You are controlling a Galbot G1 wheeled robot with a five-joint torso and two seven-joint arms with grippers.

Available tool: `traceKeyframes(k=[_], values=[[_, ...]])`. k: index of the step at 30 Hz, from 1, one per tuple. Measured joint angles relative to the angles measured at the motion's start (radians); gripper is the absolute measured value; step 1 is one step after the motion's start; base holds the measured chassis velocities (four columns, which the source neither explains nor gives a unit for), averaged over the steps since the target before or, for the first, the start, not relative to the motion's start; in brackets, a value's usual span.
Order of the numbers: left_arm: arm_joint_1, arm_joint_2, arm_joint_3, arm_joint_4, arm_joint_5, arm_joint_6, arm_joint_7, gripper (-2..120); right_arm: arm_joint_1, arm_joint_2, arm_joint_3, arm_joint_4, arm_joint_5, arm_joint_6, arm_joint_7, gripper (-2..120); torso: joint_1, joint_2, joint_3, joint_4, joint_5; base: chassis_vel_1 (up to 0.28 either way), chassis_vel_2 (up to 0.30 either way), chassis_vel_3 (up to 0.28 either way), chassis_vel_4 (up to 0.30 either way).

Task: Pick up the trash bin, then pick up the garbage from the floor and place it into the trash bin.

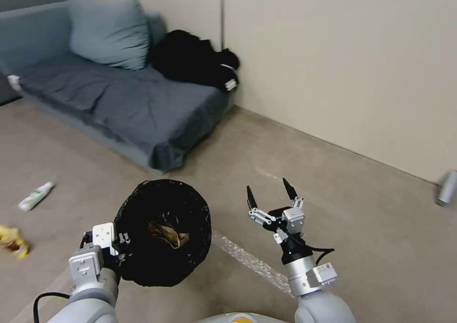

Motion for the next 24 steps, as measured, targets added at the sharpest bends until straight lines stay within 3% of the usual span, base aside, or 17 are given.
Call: traceKeyframes(k=[9, 24], values=[[-0.018, 0.015, -0.006, 0.018, -0.011, -0.003, 0.001, 1, 0.005, 0.029, -0.018, -0.037, -0.018, -0.007, -0.004, 100, 0.0, 0.0, 0.0, -0.0002, 0.0001, 0.127, 0.13, 0.13, 0.124], [-0.025, -0.007, 0.004, 0.019, 0.003, -0.006, 0.002, 1, 0.052, 0.005, -0.007, -0.063, 0.005, -0.017, -0.012, 100, 0.0, 0.0, 0.0, 0.0001, 0.0001, 0.128, 0.126, 0.126, 0.122]])
